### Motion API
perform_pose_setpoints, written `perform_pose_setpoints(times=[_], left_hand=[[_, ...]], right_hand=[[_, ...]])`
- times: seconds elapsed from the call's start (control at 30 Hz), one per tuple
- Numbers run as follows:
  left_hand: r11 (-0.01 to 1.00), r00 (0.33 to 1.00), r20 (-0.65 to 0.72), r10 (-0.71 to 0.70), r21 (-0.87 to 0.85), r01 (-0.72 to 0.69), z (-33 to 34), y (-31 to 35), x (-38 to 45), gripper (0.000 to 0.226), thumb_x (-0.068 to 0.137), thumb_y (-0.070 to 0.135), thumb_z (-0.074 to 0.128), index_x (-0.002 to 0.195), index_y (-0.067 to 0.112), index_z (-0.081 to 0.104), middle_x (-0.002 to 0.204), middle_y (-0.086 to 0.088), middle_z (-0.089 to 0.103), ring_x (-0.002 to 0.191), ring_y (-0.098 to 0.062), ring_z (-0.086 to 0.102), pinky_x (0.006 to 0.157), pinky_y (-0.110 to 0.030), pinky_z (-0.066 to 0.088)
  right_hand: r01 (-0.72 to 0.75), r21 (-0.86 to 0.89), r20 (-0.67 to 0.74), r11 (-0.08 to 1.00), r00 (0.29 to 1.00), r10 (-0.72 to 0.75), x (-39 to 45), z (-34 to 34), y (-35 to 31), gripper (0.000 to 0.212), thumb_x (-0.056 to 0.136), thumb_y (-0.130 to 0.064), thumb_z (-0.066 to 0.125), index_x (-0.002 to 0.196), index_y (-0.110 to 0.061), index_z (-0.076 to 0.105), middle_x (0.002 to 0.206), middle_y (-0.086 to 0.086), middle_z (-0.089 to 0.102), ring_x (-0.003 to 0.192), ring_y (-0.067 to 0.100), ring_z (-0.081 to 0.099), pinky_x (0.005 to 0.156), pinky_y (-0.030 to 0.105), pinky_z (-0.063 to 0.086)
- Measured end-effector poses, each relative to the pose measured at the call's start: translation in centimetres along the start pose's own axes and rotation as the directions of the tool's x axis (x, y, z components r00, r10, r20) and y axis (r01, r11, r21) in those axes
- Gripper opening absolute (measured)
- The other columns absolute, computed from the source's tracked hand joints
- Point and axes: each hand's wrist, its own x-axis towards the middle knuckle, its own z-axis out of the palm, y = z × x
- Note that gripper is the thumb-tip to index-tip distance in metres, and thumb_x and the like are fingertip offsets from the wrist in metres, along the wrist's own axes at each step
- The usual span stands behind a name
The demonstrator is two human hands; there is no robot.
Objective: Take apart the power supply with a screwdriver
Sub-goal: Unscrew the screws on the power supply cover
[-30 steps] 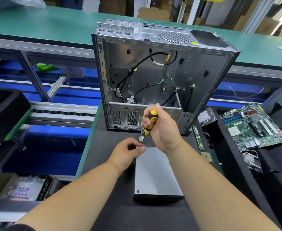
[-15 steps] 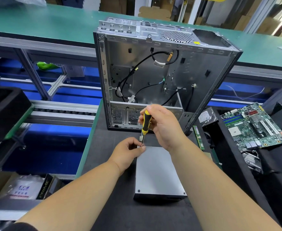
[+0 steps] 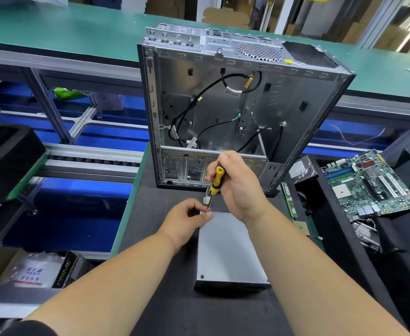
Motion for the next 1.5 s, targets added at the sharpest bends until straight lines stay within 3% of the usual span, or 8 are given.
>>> perform_pose_setpoints(times=[0.13,0.27,0.37,0.5,0.8,1.07,1.3,1.5], left_hand=[[1.000,1.000,-0.003,-0.010,0.019,0.011,0.0,0.0,0.0,0.014,0.083,0.015,0.078,0.076,0.022,0.068,0.077,0.000,0.065,0.071,-0.008,0.061,0.068,-0.018,0.050],[0.999,1.000,-0.015,-0.015,0.046,0.016,-0.1,0.0,0.0,0.012,0.084,0.016,0.078,0.078,0.021,0.068,0.078,-0.001,0.065,0.071,-0.007,0.062,0.068,-0.018,0.051],[0.999,1.000,-0.021,-0.013,0.047,0.014,0.0,0.1,-0.1,0.010,0.084,0.014,0.077,0.080,0.016,0.068,0.075,0.001,0.063,0.068,-0.006,0.060,0.066,-0.017,0.050],[0.999,1.000,-0.028,-0.003,0.041,0.005,0.2,0.3,-0.4,0.011,0.085,0.013,0.076,0.080,0.015,0.067,0.068,0.007,0.062,0.062,-0.001,0.059,0.060,-0.014,0.047],[0.872,0.947,-0.285,0.149,0.490,0.010,2.9,1.2,-1.0,0.019,0.088,0.022,0.066,0.071,0.024,0.056,0.072,0.002,0.057,0.062,-0.011,0.049,0.055,-0.026,0.037],[0.752,0.908,-0.379,0.178,0.647,0.122,5.0,1.4,-1.2,0.024,0.098,0.028,0.053,0.076,0.023,0.047,0.081,0.004,0.051,0.066,-0.014,0.048,0.049,-0.029,0.026],[0.677,0.911,-0.365,0.190,0.721,0.148,5.3,1.9,-1.3,0.032,0.098,0.034,0.053,0.072,0.023,0.038,0.082,0.002,0.047,0.076,-0.023,0.048,0.053,-0.033,0.028],[0.684,0.905,-0.385,0.179,0.711,0.167,5.3,2.0,-1.3,0.028,0.097,0.034,0.054,0.074,0.021,0.041,0.085,0.002,0.050,0.075,-0.021,0.050,0.054,-0.032,0.032]], right_hand=[[-0.004,-0.162,-0.007,0.987,1.000,0.003,0.1,-0.2,-0.4,0.020,0.092,-0.034,0.052,0.087,-0.018,0.062,0.085,-0.003,0.064,0.084,0.015,0.061,0.072,0.029,0.048],[0.009,-0.190,-0.004,0.982,1.000,-0.010,0.3,-0.2,-0.4,0.029,0.094,-0.032,0.046,0.084,-0.020,0.070,0.080,0.001,0.066,0.083,0.019,0.061,0.081,0.041,0.047],[-0.007,-0.105,-0.021,0.994,1.000,0.005,0.3,0.3,0.1,0.034,0.099,-0.027,0.040,0.081,-0.014,0.067,0.070,0.001,0.059,0.074,0.017,0.056,0.089,0.052,0.047],[0.009,0.083,0.029,0.996,1.000,-0.012,0.0,0.5,0.5,0.040,0.102,-0.033,0.036,0.079,-0.007,0.057,0.065,0.001,0.045,0.065,0.014,0.042,0.073,0.029,0.041],[-0.028,-0.038,0.062,0.999,0.998,0.031,-0.1,-0.5,-0.1,0.019,0.091,-0.036,0.049,0.087,-0.017,0.049,0.078,-0.004,0.059,0.077,0.017,0.056,0.070,0.032,0.038],[-0.065,0.033,0.015,0.997,0.998,0.065,0.3,-1.3,-0.6,0.026,0.107,-0.021,0.037,0.088,-0.011,0.051,0.071,0.004,0.055,0.072,0.022,0.052,0.079,0.040,0.041],[-0.096,0.122,0.003,0.988,0.995,0.097,0.5,-0.4,0.0,0.044,0.108,-0.032,0.029,0.077,-0.012,0.053,0.059,0.002,0.045,0.058,0.015,0.041,0.069,0.032,0.034],[-0.071,0.040,0.075,0.997,0.995,0.067,0.5,-0.9,0.2,0.018,0.088,-0.033,0.051,0.083,-0.017,0.045,0.066,-0.002,0.048,0.062,0.016,0.042,0.067,0.033,0.029]])
